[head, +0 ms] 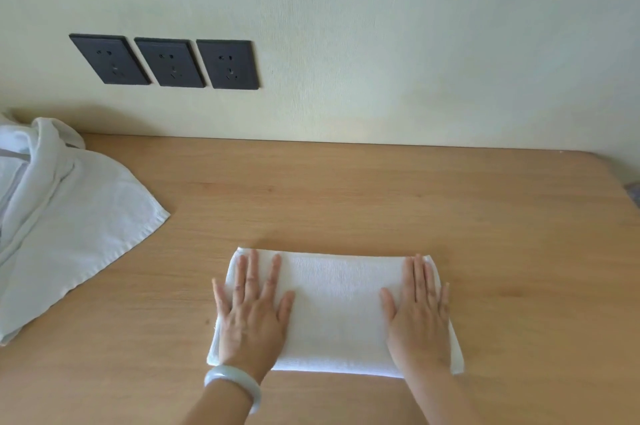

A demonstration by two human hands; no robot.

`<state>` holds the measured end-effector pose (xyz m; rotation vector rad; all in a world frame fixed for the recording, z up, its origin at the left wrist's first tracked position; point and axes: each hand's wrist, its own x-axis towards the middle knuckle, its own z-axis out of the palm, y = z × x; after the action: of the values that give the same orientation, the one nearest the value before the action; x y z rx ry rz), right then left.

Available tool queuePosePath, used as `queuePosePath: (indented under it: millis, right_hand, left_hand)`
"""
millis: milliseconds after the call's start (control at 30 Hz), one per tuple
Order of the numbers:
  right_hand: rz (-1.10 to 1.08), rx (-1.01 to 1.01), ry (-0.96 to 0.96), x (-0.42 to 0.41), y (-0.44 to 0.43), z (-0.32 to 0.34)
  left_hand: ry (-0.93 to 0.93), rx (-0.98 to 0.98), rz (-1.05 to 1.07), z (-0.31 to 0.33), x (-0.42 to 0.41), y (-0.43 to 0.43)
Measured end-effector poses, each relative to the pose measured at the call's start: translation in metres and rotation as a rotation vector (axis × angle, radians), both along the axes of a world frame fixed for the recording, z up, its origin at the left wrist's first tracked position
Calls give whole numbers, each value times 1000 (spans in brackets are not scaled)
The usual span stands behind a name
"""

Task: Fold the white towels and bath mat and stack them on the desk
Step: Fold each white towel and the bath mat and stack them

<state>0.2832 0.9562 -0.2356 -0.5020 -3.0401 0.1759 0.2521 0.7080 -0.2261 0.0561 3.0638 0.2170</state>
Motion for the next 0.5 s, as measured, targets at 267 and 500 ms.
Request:
queuePosePath:
  millis: [267, 500]
  right_hand:
    - [-22, -33, -56, 4, 10, 2]
    - [522, -132, 126, -28, -89, 48]
  left_hand:
    - [-70, 127, 82, 7, -2, -1]
    - [2, 516, 336, 40, 24, -49]
